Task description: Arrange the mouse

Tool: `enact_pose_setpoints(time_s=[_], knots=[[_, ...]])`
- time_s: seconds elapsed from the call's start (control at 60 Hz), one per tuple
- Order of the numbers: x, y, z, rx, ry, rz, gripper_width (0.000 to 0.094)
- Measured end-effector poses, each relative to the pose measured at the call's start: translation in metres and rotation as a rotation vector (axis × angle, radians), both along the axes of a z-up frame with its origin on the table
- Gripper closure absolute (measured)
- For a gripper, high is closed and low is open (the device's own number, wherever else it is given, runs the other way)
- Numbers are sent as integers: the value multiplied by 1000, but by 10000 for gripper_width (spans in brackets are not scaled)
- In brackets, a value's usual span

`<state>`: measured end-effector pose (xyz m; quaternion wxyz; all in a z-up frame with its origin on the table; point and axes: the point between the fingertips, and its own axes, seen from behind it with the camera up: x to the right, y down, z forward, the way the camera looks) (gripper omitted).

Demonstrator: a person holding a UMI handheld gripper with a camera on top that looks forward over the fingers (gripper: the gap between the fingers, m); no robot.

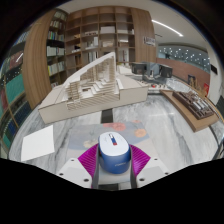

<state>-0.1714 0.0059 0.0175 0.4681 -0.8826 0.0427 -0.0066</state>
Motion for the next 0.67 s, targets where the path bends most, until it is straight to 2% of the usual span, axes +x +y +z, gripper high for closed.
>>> enact_pose_setpoints(time_s=[0.133,0.167,0.25,0.35,0.367,0.4,0.433,0.45,0.55,0.667], knots=[[-5,0,-32,-76,-25,1,489],[-4,4,-29,-43,-43,1,489],[-3,3,-33,-65,-82,23,440],[-2,4,-32,-76,-64,42,308],[-2,2,-33,-85,-56,45,316],[-1,-2,-33,-101,-34,53,116],[-2,-5,-30,-98,-4,68,44],[-2,-5,-27,-90,12,77,89],[4,-26,-11,-78,62,125,88],[40,-63,12,-44,69,141,89]])
